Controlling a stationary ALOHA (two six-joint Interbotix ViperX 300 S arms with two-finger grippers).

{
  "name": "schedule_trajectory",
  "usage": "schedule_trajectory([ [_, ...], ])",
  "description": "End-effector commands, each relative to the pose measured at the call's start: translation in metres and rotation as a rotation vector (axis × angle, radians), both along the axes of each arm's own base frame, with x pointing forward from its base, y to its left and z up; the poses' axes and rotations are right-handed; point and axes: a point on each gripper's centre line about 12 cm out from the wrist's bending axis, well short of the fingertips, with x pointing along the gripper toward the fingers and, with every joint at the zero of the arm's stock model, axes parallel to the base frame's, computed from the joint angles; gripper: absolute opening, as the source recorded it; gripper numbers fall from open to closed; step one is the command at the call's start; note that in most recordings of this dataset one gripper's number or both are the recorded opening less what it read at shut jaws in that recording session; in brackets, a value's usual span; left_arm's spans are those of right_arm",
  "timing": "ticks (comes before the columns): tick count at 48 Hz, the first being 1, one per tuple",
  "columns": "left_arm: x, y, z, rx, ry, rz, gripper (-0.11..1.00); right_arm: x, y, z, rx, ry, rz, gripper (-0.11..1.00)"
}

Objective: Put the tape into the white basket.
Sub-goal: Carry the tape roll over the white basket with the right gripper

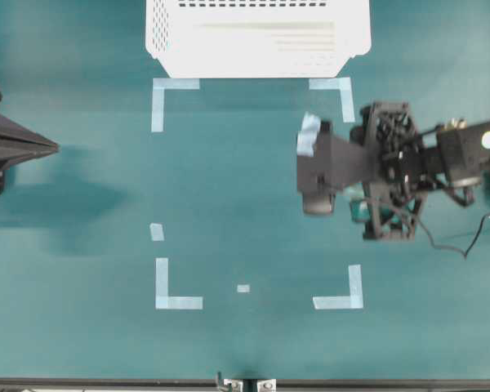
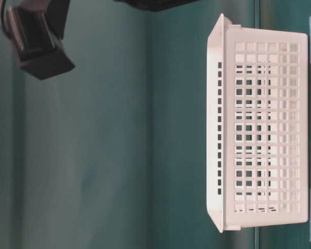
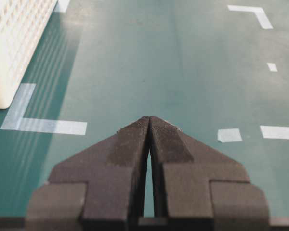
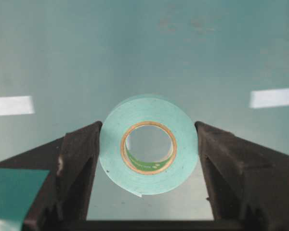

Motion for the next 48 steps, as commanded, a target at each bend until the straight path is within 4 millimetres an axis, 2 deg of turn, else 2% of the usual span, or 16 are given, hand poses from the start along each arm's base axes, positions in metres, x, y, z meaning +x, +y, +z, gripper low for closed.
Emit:
schedule_trajectory([
  [1, 0.002, 0.0, 0.009, 0.002, -0.014, 0.001, -0.11, 0.002, -0.011, 0.021, -0.007, -0.055, -0.026, 0.67],
  [23, 0.002, 0.0, 0.009, 0.002, -0.015, 0.001, -0.11, 0.002, -0.08, 0.033, -0.039, -0.103, -0.159, 0.67],
  [38, 0.002, 0.0, 0.009, 0.002, -0.014, 0.001, -0.11, 0.006, -0.126, 0.05, -0.074, -0.176, -0.227, 0.67],
  [48, 0.002, 0.0, 0.01, 0.0, -0.017, 0.002, -0.11, 0.015, -0.154, 0.045, -0.099, -0.181, -0.246, 0.67],
])
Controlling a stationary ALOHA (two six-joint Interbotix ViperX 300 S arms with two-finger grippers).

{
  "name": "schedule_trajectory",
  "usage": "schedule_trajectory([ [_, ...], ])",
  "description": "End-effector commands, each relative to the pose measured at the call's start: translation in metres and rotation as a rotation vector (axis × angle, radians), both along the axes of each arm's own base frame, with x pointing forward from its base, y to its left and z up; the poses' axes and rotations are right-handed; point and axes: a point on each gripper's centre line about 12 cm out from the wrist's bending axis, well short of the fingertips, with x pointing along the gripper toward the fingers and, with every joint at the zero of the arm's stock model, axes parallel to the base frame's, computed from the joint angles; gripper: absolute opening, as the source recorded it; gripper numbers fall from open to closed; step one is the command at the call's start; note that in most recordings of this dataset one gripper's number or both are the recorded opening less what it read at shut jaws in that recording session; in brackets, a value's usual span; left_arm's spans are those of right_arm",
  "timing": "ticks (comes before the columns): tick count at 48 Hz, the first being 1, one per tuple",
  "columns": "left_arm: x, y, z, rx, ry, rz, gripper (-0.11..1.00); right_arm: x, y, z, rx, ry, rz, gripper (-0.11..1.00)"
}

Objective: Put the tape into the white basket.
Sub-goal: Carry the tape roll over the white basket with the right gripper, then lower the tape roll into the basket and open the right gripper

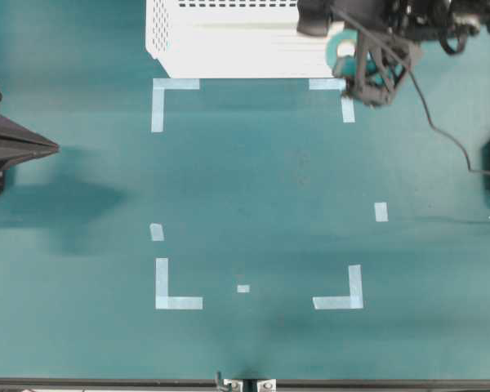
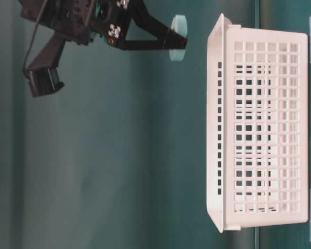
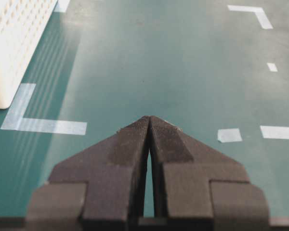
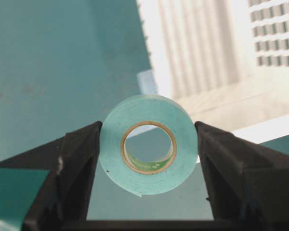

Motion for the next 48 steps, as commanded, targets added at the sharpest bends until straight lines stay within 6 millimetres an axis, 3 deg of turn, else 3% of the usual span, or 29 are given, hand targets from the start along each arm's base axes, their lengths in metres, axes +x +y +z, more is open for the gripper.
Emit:
schedule_trajectory([
  [1, 0.002, 0.0, 0.009, 0.002, -0.012, 0.001, -0.11, 0.007, -0.01, 0.007, -0.017, -0.03, -0.006, 0.67],
  [10, 0.002, 0.0, 0.009, 0.003, -0.012, 0.001, -0.11, 0.02, -0.029, -0.004, -0.034, -0.006, 0.006, 0.67],
  [27, 0.002, 0.0, 0.009, 0.002, -0.014, 0.001, -0.11, 0.031, -0.056, -0.005, -0.067, -0.067, -0.023, 0.67],
  [48, 0.002, 0.0, 0.009, 0.002, -0.014, 0.001, -0.11, 0.037, -0.062, -0.01, -0.077, -0.095, -0.024, 0.67],
])
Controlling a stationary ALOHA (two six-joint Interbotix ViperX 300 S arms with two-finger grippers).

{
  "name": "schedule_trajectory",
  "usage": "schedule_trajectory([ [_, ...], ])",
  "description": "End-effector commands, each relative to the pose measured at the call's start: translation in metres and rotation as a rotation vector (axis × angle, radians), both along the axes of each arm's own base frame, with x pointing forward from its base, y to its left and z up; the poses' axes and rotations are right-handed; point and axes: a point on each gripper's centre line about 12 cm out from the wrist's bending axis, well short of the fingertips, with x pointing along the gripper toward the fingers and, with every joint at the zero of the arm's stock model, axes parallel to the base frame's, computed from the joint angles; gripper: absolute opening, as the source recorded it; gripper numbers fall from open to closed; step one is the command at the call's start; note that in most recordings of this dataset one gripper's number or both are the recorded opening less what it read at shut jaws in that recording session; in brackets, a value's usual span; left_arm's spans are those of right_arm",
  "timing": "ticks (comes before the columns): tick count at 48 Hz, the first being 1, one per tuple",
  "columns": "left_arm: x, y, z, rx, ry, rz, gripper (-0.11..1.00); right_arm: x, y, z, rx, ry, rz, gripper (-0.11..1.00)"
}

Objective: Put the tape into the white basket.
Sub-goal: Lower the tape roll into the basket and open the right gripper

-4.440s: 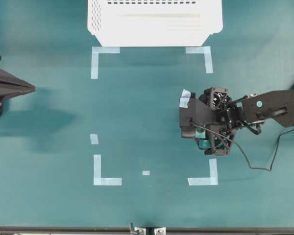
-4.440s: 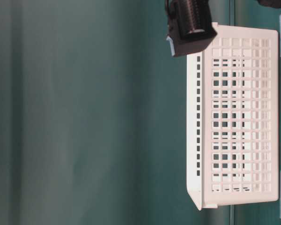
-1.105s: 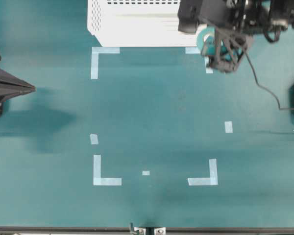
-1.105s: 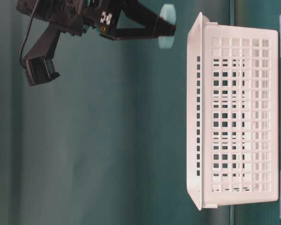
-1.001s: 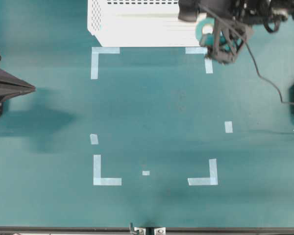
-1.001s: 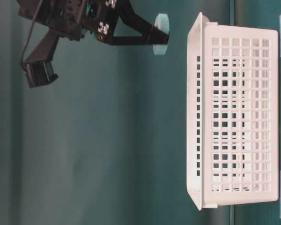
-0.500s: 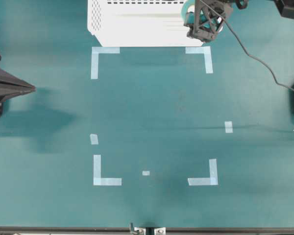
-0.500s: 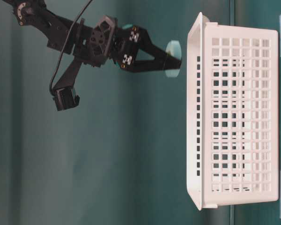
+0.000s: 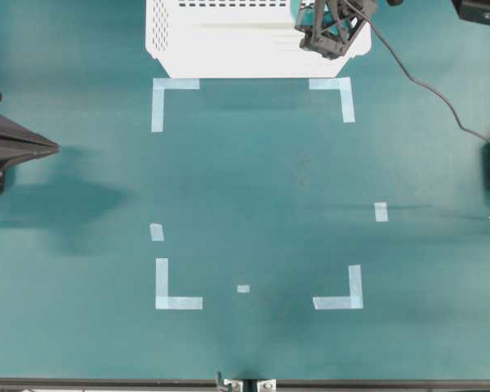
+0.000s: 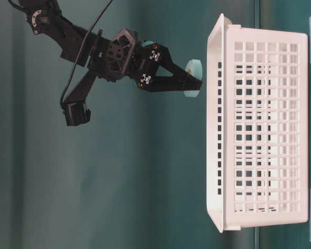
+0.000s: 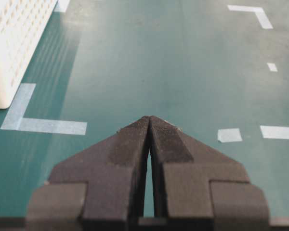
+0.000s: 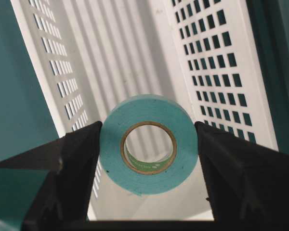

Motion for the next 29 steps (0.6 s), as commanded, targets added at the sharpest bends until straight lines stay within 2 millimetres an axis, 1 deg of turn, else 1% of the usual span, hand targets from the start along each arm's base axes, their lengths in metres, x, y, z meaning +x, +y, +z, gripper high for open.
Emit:
schedule_trajectory([
  [1, 0.0021, 0.0001, 0.009, 0.003, -0.015, 0.0, -0.11, 0.0026, -0.0017, 0.0133, -0.018, -0.042, 0.0, 0.67],
  [20, 0.0021, 0.0, 0.009, 0.002, -0.015, 0.0, -0.11, 0.0011, -0.0003, 0.007, -0.009, -0.039, -0.008, 0.68],
  [26, 0.0021, 0.0001, 0.009, 0.003, -0.015, 0.0, -0.11, 0.0, 0.0001, 0.01, -0.012, -0.044, -0.007, 0.95],
  [27, 0.0022, 0.0, 0.0088, 0.002, -0.014, 0.0, -0.11, -0.0006, -0.0001, 0.0112, -0.012, -0.048, -0.009, 0.97],
  [29, 0.0021, 0.0, 0.009, 0.002, -0.015, 0.0, -0.11, -0.001, 0.0007, 0.013, -0.013, -0.052, -0.008, 0.98],
])
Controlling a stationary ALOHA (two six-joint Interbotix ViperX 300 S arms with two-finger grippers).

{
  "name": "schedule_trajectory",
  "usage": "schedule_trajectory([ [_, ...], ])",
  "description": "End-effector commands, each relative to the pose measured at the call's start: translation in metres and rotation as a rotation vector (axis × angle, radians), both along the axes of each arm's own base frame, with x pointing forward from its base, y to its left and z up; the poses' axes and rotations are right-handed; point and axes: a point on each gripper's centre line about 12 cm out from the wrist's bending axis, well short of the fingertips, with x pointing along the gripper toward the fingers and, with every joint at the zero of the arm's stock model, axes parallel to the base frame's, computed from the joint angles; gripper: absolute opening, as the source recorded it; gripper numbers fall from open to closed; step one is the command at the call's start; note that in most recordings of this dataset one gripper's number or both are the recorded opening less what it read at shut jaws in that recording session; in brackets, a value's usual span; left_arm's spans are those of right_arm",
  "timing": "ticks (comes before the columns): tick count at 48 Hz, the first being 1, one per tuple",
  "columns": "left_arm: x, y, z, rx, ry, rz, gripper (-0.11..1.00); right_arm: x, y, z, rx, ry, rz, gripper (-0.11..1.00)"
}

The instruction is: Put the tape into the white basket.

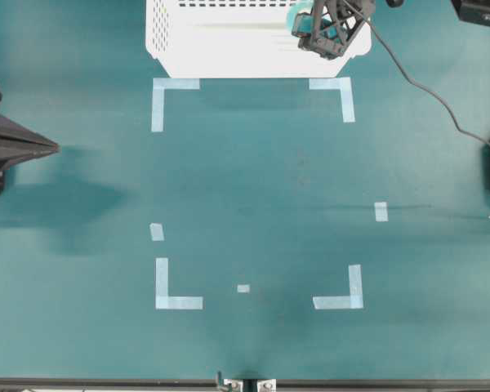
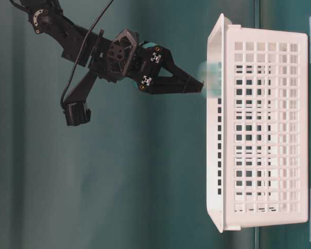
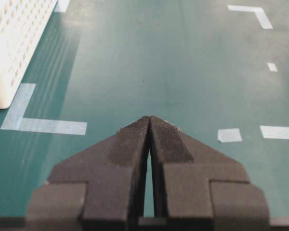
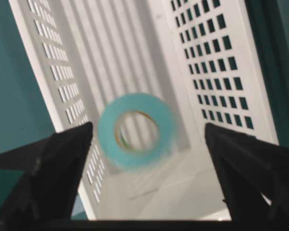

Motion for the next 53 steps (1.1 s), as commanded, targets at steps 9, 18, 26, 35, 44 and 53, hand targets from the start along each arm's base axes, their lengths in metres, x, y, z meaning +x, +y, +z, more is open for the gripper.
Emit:
schedule_trajectory([
  [9, 0.002, 0.0, 0.009, 0.002, -0.015, 0.001, -0.11, -0.003, 0.001, 0.019, -0.021, -0.047, 0.001, 0.95],
  [18, 0.002, 0.0, 0.009, 0.002, -0.015, 0.001, -0.11, -0.007, 0.006, 0.028, -0.023, -0.054, 0.009, 0.95],
  [26, 0.002, 0.0, 0.009, 0.002, -0.015, 0.001, -0.11, -0.012, 0.024, 0.044, -0.025, -0.06, 0.041, 0.95],
  [35, 0.002, 0.0, 0.009, 0.002, -0.014, 0.001, -0.11, -0.015, 0.052, 0.066, -0.028, -0.119, 0.105, 0.95],
  [44, 0.002, 0.0, 0.009, 0.002, -0.014, 0.001, -0.11, -0.014, 0.082, 0.077, -0.014, -0.196, 0.176, 0.95],
  [53, 0.002, 0.0, 0.009, 0.002, -0.015, 0.001, -0.11, -0.018, 0.114, 0.073, 0.004, -0.237, 0.258, 0.95],
])
